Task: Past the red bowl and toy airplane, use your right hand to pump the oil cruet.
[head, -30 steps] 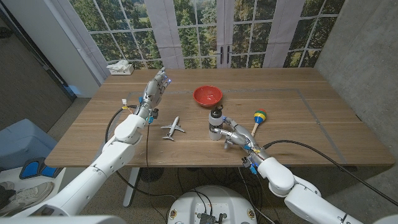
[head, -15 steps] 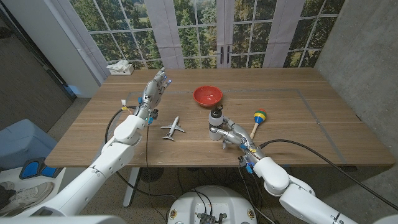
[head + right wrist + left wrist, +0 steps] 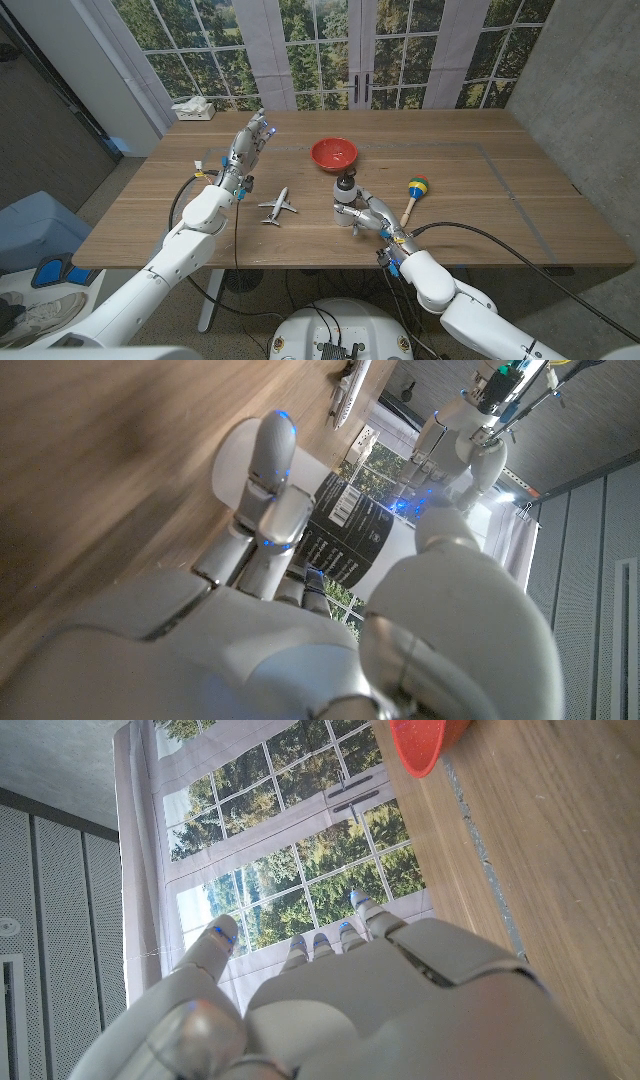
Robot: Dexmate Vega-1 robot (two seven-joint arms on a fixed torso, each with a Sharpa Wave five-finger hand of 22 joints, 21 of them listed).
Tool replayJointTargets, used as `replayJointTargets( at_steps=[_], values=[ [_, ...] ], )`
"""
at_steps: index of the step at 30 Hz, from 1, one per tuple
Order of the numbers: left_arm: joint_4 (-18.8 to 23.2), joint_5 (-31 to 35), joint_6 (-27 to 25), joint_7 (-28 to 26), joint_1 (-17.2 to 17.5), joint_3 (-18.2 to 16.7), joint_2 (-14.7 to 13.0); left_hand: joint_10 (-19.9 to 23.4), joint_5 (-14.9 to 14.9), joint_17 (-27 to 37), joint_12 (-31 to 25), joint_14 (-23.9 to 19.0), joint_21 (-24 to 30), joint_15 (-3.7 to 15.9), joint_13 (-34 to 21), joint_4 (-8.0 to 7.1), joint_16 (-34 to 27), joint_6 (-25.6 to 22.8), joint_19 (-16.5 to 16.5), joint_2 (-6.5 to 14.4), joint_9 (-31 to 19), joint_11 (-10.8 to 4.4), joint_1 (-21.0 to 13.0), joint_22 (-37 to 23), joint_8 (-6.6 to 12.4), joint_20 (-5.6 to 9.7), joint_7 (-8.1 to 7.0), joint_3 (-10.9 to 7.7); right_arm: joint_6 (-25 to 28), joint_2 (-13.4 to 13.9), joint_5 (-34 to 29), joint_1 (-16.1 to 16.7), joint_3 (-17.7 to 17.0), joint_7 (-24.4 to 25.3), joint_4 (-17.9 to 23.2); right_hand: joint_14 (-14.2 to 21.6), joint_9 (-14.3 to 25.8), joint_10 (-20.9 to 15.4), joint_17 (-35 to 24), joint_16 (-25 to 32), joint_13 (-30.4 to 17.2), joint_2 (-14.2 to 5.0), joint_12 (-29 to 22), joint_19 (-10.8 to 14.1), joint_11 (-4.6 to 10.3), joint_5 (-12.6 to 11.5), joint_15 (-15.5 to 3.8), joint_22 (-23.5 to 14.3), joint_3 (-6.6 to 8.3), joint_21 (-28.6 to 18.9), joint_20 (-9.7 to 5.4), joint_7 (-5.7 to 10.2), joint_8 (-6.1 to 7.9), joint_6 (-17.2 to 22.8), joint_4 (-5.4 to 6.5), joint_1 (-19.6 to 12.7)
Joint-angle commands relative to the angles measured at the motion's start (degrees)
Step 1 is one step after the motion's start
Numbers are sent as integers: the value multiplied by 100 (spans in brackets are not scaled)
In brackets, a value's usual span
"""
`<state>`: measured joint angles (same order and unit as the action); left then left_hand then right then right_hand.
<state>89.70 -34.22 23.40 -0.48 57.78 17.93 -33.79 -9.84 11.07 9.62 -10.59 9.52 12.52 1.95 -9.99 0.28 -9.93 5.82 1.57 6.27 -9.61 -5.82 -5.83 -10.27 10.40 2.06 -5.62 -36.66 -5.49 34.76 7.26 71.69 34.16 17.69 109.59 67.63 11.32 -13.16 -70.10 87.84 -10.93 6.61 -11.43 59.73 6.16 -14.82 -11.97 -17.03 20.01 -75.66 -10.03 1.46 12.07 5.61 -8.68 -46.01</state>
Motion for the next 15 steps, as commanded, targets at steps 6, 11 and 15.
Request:
replayJointTargets(
  at_steps=[6, 11, 15],
  values=[
    [5, -43, 11, 43, -4, -18, -12, -117, 26, -5, -22, 365, 32, 493, -15, 43, -17, -23, 39, 292, -16, -30, -6, -11, 17, 267, 5, 13, 412, -312, -249, -170, 205, 401, -123, -88, 31, -181, -8, -53, -17, 7, -62, -25, -52, 25, -9, 7, -22, -70, 17, 60, 51, 150, 49, 25],
    [12, -50, 13, 48, 3, -22, -14, -116, 24, -5, -21, 357, 30, 497, -15, 53, -18, -27, 44, 276, -16, -32, -3, -11, 17, 267, -4, 20, 112, -493, -256, -168, 216, 588, -337, -74, 44, -597, -13, -68, -37, -257, -159, -93, 5, 113, -16, -11, 126, -252, 32, 438, 264, 821, 8, -264],
    [29, -69, 9, 47, 22, -26, -13, -118, 23, -4, -20, 354, 27, 500, -14, 63, -18, -26, 45, 264, -16, -42, 1, -12, 16, 268, -7, 24, -128, -540, -66, -251, 228, 393, -526, -73, 51, -1124, -15, -77, -58, -568, -270, -224, 32, 303, -20, -50, 323, -461, -2, 539, 476, 1577, -45, -628]
  ],
)
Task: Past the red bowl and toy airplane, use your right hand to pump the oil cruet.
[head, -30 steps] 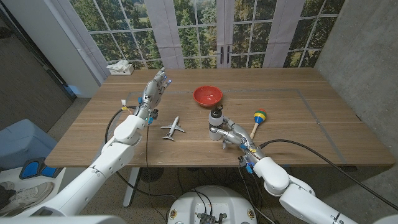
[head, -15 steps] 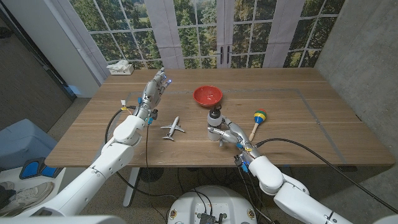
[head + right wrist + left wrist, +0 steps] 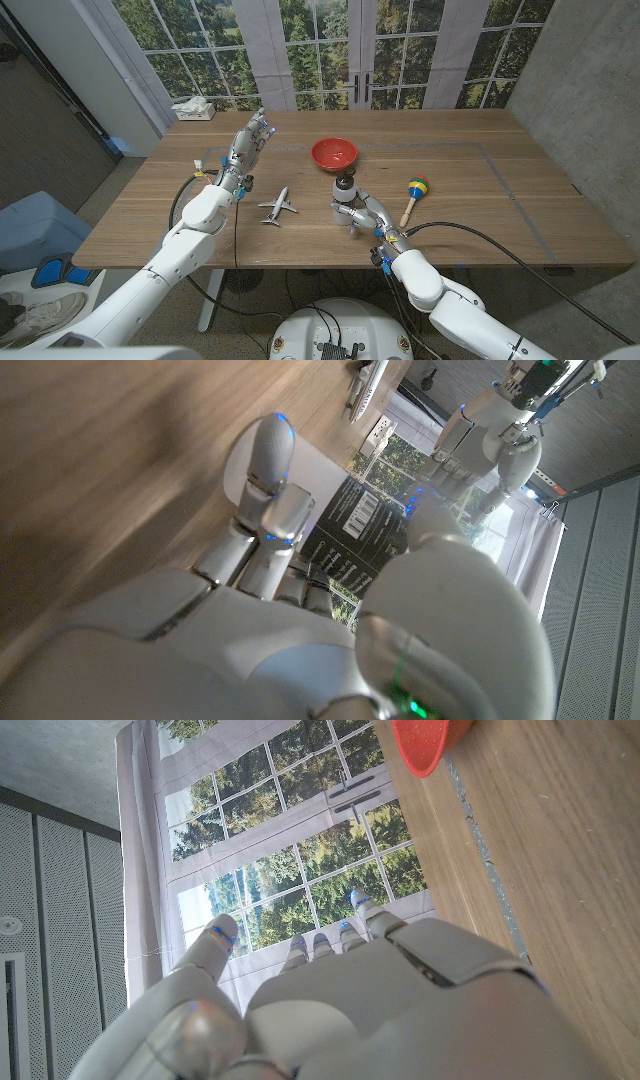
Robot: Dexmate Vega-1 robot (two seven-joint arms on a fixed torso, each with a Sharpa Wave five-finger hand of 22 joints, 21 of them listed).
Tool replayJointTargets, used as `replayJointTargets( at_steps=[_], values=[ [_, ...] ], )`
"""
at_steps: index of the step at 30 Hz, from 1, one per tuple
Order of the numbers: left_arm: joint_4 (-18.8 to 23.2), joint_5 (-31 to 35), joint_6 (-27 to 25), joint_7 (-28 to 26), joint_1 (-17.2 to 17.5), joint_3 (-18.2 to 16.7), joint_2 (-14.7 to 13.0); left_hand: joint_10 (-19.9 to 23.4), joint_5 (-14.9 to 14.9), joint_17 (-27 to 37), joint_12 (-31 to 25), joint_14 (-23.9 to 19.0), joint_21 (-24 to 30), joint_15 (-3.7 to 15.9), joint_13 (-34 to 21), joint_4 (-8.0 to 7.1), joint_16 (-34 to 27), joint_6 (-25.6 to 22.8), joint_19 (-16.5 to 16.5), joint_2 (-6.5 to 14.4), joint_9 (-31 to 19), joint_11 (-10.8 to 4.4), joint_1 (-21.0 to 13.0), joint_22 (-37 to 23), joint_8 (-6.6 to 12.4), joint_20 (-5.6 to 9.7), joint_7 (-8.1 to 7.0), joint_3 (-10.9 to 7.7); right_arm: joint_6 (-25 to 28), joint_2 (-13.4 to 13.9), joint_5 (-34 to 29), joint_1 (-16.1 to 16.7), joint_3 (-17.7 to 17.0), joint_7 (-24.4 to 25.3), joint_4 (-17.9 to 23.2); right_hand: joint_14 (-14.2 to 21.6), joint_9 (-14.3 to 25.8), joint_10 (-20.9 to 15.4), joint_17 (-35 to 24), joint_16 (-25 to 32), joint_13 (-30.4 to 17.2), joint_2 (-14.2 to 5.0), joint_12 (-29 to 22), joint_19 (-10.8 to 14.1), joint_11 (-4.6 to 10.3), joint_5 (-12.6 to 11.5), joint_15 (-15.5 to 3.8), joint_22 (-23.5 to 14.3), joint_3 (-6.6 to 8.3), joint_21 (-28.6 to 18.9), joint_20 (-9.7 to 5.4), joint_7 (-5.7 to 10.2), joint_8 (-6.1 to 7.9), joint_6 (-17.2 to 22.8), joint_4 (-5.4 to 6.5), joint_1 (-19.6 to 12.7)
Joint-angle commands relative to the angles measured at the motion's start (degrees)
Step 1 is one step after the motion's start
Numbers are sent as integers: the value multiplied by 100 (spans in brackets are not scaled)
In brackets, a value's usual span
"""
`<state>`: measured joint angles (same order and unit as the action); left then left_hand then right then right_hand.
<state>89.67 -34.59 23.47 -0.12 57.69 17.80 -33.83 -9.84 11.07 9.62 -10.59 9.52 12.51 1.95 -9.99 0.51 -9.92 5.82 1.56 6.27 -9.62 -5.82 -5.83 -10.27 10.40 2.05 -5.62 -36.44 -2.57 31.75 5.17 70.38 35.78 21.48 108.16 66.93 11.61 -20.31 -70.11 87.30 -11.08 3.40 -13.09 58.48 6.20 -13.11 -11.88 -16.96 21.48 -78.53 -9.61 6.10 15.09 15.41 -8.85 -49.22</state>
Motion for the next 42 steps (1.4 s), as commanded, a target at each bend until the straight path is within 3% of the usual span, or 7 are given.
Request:
replayJointTargets(
  at_steps=[1, 6, 15, 34, 42],
  values=[
    [36, -32, 1, 6, 35, -15, -8, -120, 22, -5, -19, 354, 27, 499, -14, 42, -18, -27, 46, 263, -16, -41, 1, -13, 16, 268, -8, 2, -520, -264, 204, -128, 68, -31, -454, -3, 24, -644, -16, -25, -52, -328, -165, -163, 18, 182, -31, -77, 221, -239, -64, 89, 245, 850, -26, -385],
    [67, -5, -15, -30, 52, -19, -21, -111, 22, -2, -22, 353, 23, 497, -14, 46, -18, -29, 48, 258, -16, -41, 9, -13, 16, 269, -16, 5, -1024, -431, 154, -89, 46, 126, -738, 13, 28, -1721, -41, 25, -221, -755, -493, -390, 19, 273, -38, -182, 422, -602, -149, 43, 486, 1794, -13, -699],
    [44, -7, -49, -10, 0, 1, -12, -114, 22, 1, -19, 356, 13, 500, -14, 54, -15, -28, 39, 256, -16, -41, 17, -13, 14, 259, -17, 5, -1356, -560, 44, 8, -32, 324, -874, -24, 50, -2467, -50, 91, -564, -941, -817, -522, 41, 307, -43, -189, 462, -871, -177, -15, 692, 2500, -12, -804],
    [-13, -10, -33, 13, -45, 26, 24, -117, 22, 2, -16, 353, -2, 495, -14, 77, -15, -19, 35, 254, -16, -50, 30, -14, 9, 252, -23, 7, -1250, -458, -273, 190, -181, 504, -574, -24, 76, -2565, -56, 143, -857, -957, -862, -548, 58, 319, -44, -134, 440, -998, -206, -83, 766, 2750, -33, -848],
    [-30, -18, -17, 35, -49, 34, 32, -116, 21, 4, -16, 351, -6, 501, -14, 83, -15, -16, 37, 248, -16, -60, 39, -15, 8, 255, -32, 9, -1148, -383, -401, 253, -278, 584, -431, -9, 108, -2844, -56, 163, -1035, -978, -966, -556, 10, 319, -45, -123, 439, -1054, -202, -127, 894, 3056, -41, -908]
  ],
)
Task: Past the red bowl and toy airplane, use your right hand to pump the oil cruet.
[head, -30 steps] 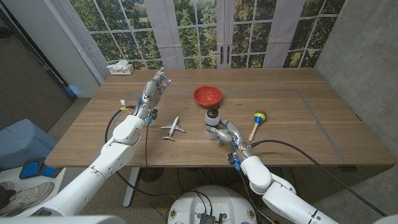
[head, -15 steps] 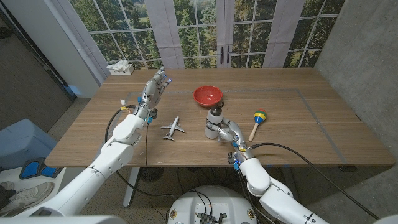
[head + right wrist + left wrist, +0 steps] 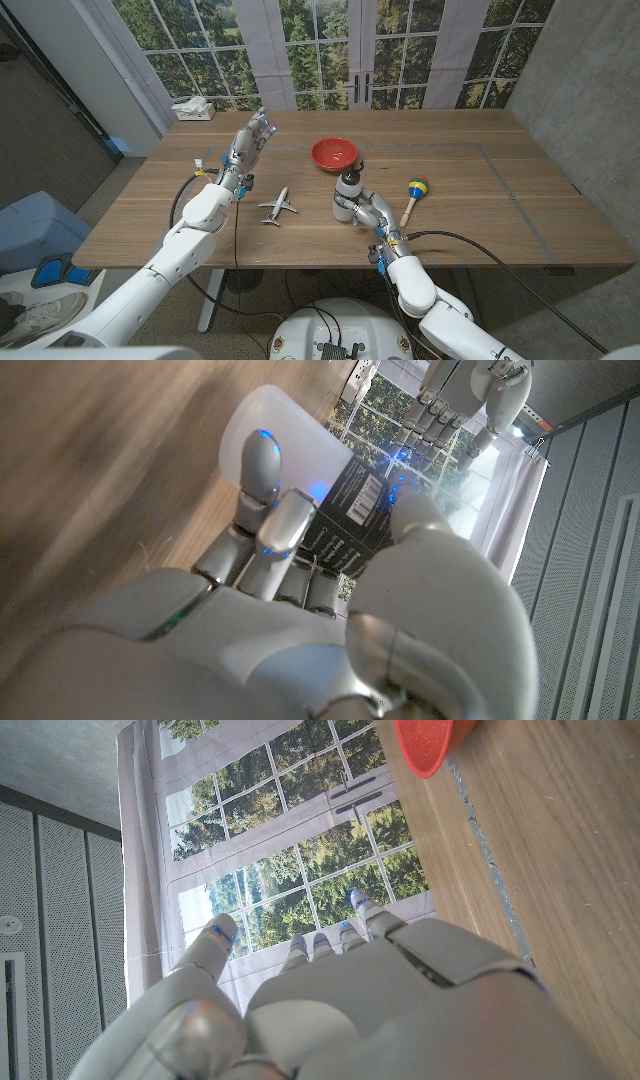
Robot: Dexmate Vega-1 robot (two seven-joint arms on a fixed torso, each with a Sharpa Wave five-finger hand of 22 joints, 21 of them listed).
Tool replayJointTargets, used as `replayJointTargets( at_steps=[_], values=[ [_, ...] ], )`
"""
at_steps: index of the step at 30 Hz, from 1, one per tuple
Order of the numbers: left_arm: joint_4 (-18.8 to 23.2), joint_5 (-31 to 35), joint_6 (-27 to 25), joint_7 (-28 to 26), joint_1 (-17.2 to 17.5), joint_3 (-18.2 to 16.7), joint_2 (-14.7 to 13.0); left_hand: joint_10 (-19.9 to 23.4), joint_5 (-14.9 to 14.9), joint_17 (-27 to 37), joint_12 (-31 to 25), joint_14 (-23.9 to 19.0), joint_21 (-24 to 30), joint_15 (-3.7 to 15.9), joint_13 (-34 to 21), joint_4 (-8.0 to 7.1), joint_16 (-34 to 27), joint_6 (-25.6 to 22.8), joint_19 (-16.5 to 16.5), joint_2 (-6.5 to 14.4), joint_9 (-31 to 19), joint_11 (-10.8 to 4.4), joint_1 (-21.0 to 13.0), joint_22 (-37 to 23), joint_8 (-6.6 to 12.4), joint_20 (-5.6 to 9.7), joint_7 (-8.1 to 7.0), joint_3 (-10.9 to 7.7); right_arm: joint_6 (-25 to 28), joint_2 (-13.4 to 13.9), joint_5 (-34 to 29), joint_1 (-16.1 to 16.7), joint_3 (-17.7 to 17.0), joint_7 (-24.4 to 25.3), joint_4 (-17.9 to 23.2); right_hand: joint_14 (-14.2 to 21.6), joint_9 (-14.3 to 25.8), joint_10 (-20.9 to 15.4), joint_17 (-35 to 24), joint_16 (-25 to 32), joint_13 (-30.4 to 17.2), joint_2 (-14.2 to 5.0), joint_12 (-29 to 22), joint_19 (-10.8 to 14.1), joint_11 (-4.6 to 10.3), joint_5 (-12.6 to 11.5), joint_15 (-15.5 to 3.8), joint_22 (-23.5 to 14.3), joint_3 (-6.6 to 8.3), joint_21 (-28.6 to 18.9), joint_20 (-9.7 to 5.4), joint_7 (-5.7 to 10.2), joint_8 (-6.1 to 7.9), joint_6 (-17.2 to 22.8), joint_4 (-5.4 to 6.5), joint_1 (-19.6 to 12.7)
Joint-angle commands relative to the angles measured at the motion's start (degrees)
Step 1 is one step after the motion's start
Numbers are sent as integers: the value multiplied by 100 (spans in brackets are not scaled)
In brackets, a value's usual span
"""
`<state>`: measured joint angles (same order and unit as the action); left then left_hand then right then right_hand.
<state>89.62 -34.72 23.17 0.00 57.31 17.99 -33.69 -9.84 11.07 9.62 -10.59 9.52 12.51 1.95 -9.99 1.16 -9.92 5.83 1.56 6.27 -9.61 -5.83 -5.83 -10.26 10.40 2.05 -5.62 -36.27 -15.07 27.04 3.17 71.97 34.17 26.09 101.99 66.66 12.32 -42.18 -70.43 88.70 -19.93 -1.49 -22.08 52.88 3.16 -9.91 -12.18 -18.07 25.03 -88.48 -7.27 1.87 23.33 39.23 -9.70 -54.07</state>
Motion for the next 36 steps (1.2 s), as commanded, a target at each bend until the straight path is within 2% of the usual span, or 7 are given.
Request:
replayJointTargets(
  at_steps=[1, 6, 18, 36],
  values=[
    [-28, 9, 13, 8, -12, 19, 23, -116, 21, 4, -16, 353, -7, 498, -14, 19, -15, -15, 36, 249, -16, -52, 40, -15, 8, 256, -29, -9, 114, 89, -208, 102, -128, 136, 200, 18, 39, -672, -23, 23, -163, -492, -73, -3, 328, 0, -14, -20, 84, -64, -443, 295, 72, 677, 45, -426],
    [-62, -1, 25, 29, -32, 30, 42, -120, 21, 2, -14, 354, -11, 500, -15, 33, -12, -12, 35, 239, -16, -50, 42, -16, 7, 257, -30, -6, 320, 168, -214, 134, -196, 128, 342, 39, 56, -546, -22, 28, -269, -457, -11, 54, 361, 11, -12, 24, 34, -72, -425, 288, 33, 555, 72, -383],
    [-88, 23, 40, 9, -60, 42, 67, -121, 18, -3, -13, 355, -17, 496, -15, 59, -9, 0, 36, 226, -16, -47, 44, -16, 4, 248, -32, 1, 510, 331, -105, 211, -400, 135, 523, 54, 70, -545, -22, 29, -366, -428, 12, 50, 346, 8, -11, 44, -4, -75, -425, 273, 33, 534, 79, -352],
    [-76, 62, 31, -55, -71, 53, 92, -123, 16, -4, -12, 355, -24, 499, -15, 88, -8, -2, 41, 224, -16, -57, 49, -16, 7, 250, -31, 8, 518, 520, 99, 224, -682, 52, 600, 58, 83, -559, -23, 29, -468, -435, 37, 43, 349, 2, -12, 30, -8, -94, -433, 271, 42, 534, 67, -376]
  ],
)
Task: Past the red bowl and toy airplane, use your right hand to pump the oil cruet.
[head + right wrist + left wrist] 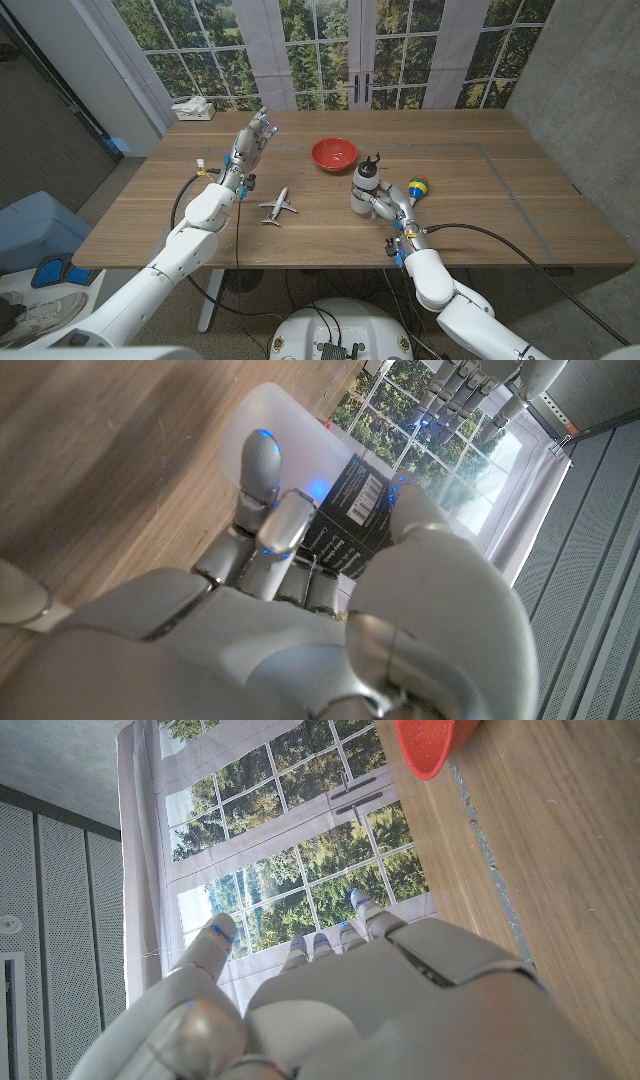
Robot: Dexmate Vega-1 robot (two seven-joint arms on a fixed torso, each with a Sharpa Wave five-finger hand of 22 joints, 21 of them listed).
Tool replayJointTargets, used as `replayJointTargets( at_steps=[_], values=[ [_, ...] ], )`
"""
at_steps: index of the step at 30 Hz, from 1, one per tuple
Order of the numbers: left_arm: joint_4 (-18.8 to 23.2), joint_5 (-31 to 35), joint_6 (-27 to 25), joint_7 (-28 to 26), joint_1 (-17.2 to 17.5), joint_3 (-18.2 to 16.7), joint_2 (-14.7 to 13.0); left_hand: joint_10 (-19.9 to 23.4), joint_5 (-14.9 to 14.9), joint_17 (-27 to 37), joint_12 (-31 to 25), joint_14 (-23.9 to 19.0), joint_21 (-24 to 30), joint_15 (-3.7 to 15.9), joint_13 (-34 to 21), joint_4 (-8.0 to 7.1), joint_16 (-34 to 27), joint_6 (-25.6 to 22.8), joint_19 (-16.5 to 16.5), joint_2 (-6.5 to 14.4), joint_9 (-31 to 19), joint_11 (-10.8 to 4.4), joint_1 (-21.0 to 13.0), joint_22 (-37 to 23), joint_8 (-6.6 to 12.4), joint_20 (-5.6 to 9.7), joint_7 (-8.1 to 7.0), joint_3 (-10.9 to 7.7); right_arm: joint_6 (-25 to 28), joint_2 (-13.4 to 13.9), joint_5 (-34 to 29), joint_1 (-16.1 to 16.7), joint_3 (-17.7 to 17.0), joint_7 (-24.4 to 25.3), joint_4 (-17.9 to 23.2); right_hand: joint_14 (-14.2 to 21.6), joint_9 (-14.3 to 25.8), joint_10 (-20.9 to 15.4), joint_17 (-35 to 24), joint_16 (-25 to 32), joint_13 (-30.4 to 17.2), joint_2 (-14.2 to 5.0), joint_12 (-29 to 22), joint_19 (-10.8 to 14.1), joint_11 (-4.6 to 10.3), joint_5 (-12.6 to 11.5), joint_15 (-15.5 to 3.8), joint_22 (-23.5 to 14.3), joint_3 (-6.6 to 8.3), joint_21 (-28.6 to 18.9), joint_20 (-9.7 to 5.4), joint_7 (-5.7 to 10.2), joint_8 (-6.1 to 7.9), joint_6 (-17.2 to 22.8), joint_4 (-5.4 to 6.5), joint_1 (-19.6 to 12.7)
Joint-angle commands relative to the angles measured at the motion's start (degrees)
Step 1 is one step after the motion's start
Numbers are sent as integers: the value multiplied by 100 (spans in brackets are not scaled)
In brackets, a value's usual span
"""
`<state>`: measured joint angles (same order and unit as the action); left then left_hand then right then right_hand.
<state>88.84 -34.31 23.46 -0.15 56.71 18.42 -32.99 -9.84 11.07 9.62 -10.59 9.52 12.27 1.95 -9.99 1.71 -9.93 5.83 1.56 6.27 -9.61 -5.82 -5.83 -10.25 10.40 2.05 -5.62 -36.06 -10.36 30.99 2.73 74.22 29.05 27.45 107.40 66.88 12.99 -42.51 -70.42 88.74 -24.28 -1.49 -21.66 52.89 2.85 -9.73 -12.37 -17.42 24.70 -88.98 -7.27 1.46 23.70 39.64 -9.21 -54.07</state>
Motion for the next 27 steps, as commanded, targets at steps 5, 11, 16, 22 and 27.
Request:
replayJointTargets(
  at_steps=[5, 11, 16, 22, 27],
  values=[
    [-8, 37, -7, -46, -35, 19, 25, -125, 15, -3, -12, 354, -2, 501, -15, 38, -9, -4, 43, 224, -16, -56, 52, -17, 8, 253, -36, -11, 6, 175, 352, -27, -235, -239, 32, 36, 19, -530, -24, 24, -57, -435, 1, 44, 369, -16, 7, -30, 23, -42, -433, 312, 10, 498, 19, -378],
    [-19, 47, -17, -51, -59, 31, 35, -123, 14, -3, -12, 352, -4, 503, -15, 45, -9, -1, 44, 226, -16, -53, 54, -17, 7, 257, -34, -9, 28, 244, 487, -44, -309, -329, 22, 37, 23, -535, -25, 23, -90, -437, 11, 32, 370, -17, 7, -41, 20, -45, -437, 306, 8, 488, 18, -382],
    [-16, 52, -42, -66, -72, 42, 43, -124, 14, -2, -12, 351, -6, 500, -15, 50, -10, -4, 45, 229, -16, -48, 56, -17, 9, 257, -29, -9, 59, 270, 494, -39, -367, -280, 23, 38, 28, -533, -25, 24, -129, -439, 27, 30, 374, -18, 6, -45, 18, -47, -438, 308, 12, 489, 16, -390],
    [16, 74, -48, -121, -49, 39, 49, -124, 14, -1, -12, 351, -8, 500, -15, 53, -11, -3, 46, 233, -16, -53, 61, -17, 9, 257, -31, -9, 27, 327, 595, -48, -460, -325, 3, 37, 31, -541, -26, 24, -158, -443, 35, 11, 368, -19, 6, -51, 21, -43, -448, 308, 14, 488, 10, -405],
    [30, 67, -37, -139, -17, 29, 51, -122, 14, -1, -12, 353, -10, 497, -15, 61, -10, -6, 48, 233, -16, -53, 63, -17, 10, 252, -33, -7, 75, 365, 628, -74, -495, -354, 19, 34, 34, -540, -26, 23, -184, -445, 46, 16, 369, -18, 7, -41, 21, -38, -443, 300, 18, 494, 10, -411]
  ],
)
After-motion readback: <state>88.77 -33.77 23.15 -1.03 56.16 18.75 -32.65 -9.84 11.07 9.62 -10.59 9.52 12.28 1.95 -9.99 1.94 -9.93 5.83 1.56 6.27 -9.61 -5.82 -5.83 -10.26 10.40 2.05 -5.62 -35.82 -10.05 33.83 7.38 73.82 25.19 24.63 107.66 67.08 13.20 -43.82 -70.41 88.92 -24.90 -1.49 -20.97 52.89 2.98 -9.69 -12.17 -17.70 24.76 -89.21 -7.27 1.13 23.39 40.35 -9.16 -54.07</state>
